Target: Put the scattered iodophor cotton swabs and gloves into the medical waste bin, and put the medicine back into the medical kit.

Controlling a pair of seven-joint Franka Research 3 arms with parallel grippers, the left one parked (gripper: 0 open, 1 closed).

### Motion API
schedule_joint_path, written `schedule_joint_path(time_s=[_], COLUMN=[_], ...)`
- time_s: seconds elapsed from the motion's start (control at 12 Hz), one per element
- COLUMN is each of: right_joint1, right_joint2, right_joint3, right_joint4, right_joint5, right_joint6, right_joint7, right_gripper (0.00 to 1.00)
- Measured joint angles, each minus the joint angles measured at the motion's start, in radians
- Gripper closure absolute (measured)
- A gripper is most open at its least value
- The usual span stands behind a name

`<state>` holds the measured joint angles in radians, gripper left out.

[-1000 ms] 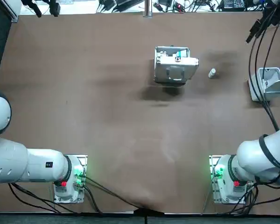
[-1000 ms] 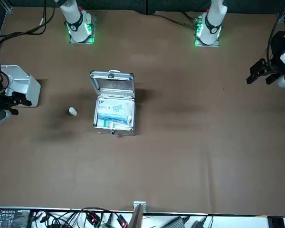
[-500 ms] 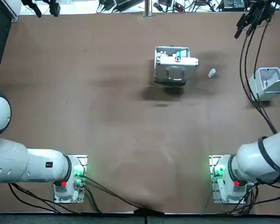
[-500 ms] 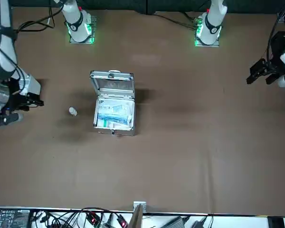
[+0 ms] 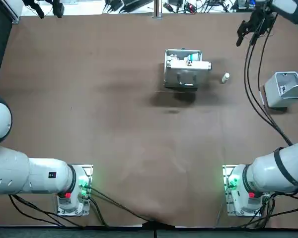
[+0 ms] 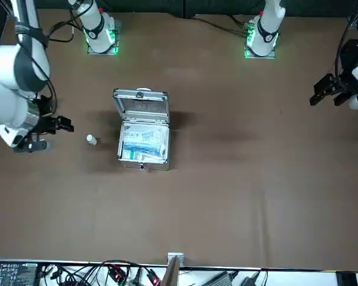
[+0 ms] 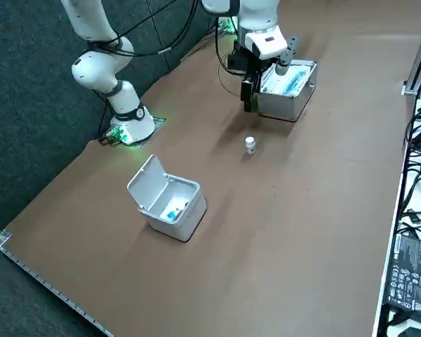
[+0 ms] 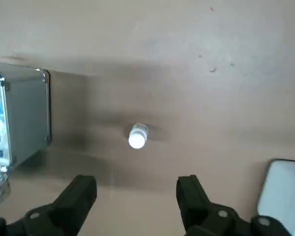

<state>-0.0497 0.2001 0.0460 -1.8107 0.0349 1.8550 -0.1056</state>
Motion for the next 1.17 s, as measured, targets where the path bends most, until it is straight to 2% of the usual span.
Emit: schedule_joint_path(time_s=[0.33, 0.75, 1.0, 1.17], right_joint1=[0.034, 0.092, 0.094, 0.093], right_joint2=[-0.035, -0.038, -0.007, 0.024], right_joint3=[0.000, 0.001, -0.005, -0.008], right_joint4=[-0.173, -0.359, -0.435, -0.447], right_joint5=[0.000, 0.000, -0.003, -0.004], right_joint6=[0.180, 0.452, 0.598, 0.652], right_joint7=[0.049, 0.125, 0.126, 0.126], right_gripper=[0.00, 0.00, 0.00, 0.00])
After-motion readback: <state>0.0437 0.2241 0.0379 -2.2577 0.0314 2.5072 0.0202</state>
